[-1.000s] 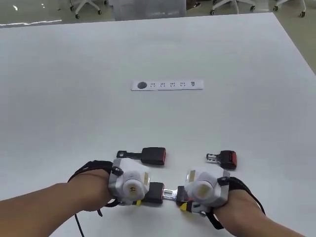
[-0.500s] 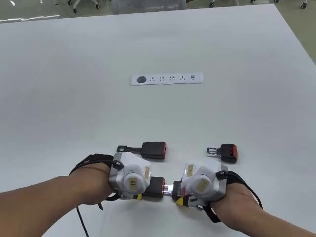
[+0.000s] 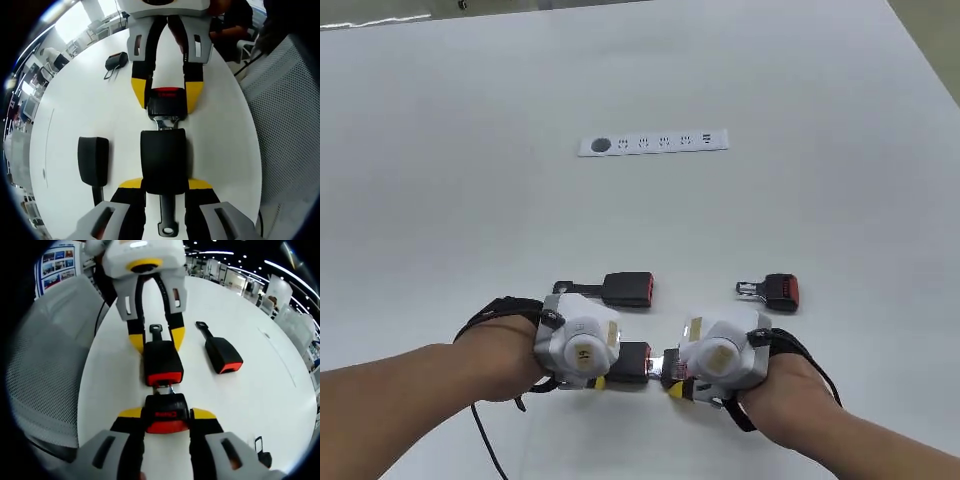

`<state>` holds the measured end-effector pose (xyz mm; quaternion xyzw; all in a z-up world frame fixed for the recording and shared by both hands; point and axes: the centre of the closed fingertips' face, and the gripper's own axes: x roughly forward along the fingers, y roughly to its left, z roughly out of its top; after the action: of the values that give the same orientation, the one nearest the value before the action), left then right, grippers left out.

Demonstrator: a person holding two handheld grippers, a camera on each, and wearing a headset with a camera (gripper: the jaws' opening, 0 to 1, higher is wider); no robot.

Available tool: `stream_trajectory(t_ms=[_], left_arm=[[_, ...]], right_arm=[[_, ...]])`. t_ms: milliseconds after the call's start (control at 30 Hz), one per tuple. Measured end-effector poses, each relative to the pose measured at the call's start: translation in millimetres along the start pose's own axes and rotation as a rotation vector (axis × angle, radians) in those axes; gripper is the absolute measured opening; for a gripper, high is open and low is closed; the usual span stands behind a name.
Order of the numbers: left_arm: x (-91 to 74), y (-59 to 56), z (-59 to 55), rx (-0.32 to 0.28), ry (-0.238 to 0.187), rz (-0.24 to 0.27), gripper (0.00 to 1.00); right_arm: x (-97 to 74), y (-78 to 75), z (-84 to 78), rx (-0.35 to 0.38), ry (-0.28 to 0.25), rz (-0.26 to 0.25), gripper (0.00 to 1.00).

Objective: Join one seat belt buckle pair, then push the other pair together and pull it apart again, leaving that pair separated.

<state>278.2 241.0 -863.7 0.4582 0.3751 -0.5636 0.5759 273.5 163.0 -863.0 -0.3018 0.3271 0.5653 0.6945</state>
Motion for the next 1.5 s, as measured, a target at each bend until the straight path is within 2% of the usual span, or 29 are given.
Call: stream_trajectory(t_ms=[233,333,367,433,667,733,800,1133,1300,1367,1500], left_arm=[[0.3,0.2,0.6,0.009,0.014,-0.012,0.28],[0.5,-0.2,0.8,0.004,0.015,-0.005,0.28],[0.6,-0.6,0.1,0.004,0.024,-0.009,0.28],[0.2,-0.5,1.4,0.007,0.027,-0.005,0.28],[-1.3,0.0,0.4,0.007,0.025,-0.007,0.29],[-1.2,1.1,0.4,0.043,0.017,-0.03,0.29],[-1.7,2.3,0.4,0.031,-0.003,-0.023,0.28],[-1.5,3.4,-0.3,-0.007,-0.01,-0.015,0.28],[-0.8,3.1,0.9,-0.008,0.01,-0.02,0.29],[-0.4,3.1,1.3,0.004,0.015,-0.02,0.29],[-0.4,3.6,0.8,-0.019,0.01,-0.02,0.3]], right_arm=[[6.1,0.7,7.2,-0.028,0.002,0.014,0.32],[6.7,1.0,9.5,-0.017,-0.007,0.014,0.32],[9.1,2.8,14.7,-0.016,-0.028,0.021,0.32],[1.9,4.6,11.3,-0.022,-0.011,0.02,0.32],[3.6,3.0,9.4,-0.027,-0.021,0.02,0.33],[1.1,3.6,6.6,-0.038,-0.028,0.019,0.33],[0.0,2.9,4.2,-0.025,-0.045,0.017,0.33],[-0.3,1.4,4.1,-0.014,-0.053,0.027,0.34],[-0.3,-0.7,2.0,0.001,-0.059,0.051,0.35],[-0.2,0.8,1.8,-0.008,-0.051,0.054,0.35],[0.6,2.2,0.9,-0.035,-0.029,0.05,0.36]])
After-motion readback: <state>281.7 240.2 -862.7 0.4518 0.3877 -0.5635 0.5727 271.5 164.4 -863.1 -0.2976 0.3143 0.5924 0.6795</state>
